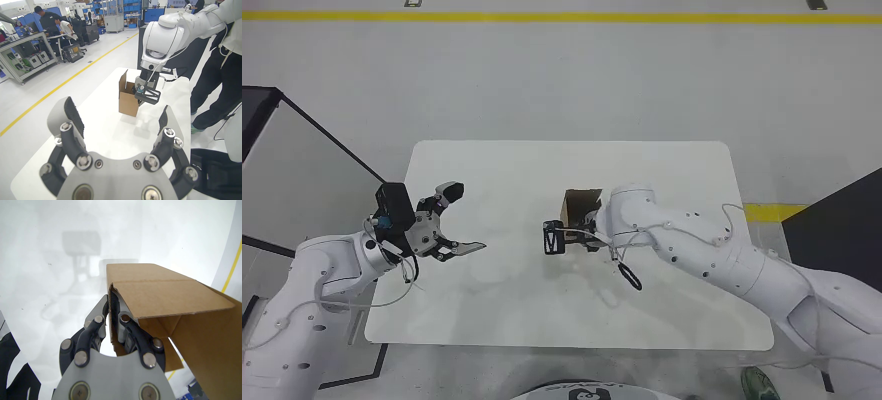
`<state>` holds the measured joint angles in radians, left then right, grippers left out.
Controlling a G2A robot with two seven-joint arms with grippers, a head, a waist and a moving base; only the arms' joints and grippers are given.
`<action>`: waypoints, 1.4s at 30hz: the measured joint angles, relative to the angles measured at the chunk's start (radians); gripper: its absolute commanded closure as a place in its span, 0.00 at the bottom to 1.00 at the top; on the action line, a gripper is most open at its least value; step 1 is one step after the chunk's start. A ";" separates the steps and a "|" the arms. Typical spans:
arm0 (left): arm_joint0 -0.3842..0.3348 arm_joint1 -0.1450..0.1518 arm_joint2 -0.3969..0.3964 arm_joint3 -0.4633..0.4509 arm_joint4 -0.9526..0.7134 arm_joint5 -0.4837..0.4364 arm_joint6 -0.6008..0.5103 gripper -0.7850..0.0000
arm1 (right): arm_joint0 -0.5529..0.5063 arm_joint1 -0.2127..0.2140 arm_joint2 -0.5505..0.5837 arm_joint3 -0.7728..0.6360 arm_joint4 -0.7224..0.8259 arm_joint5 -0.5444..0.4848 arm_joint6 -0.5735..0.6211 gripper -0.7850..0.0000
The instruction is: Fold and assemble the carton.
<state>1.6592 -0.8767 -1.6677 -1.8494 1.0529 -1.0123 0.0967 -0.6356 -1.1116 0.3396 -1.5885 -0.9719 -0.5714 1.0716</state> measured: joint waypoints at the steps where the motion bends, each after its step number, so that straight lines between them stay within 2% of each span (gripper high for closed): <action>1: 0.000 0.000 0.000 0.000 0.000 0.000 0.000 0.00 | 0.000 0.000 0.000 0.000 0.000 0.000 0.001 1.00; 7: 0.000 0.000 0.000 0.000 0.000 0.000 0.000 0.00 | -0.021 -0.002 -0.004 0.010 -0.021 -0.001 -0.008 1.00; 20: 0.000 0.000 0.000 0.000 0.000 0.000 0.000 0.00 | -0.034 -0.038 -0.013 0.039 -0.016 0.031 0.058 1.00; 31: 0.000 0.000 0.000 0.000 0.000 0.000 0.000 0.00 | -0.044 -0.058 -0.002 0.071 -0.018 0.042 0.066 1.00; 33: 0.000 0.000 0.000 0.000 0.000 0.000 0.000 0.00 | -0.045 -0.061 0.000 0.076 -0.019 0.041 0.067 0.88; 42: 0.000 0.000 0.000 0.000 0.000 0.000 0.000 0.00 | -0.051 -0.075 0.009 0.092 -0.021 0.034 0.074 0.82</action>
<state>1.6592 -0.8767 -1.6677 -1.8494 1.0529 -1.0123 0.0967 -0.6861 -1.1864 0.3482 -1.4963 -0.9925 -0.5378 1.1454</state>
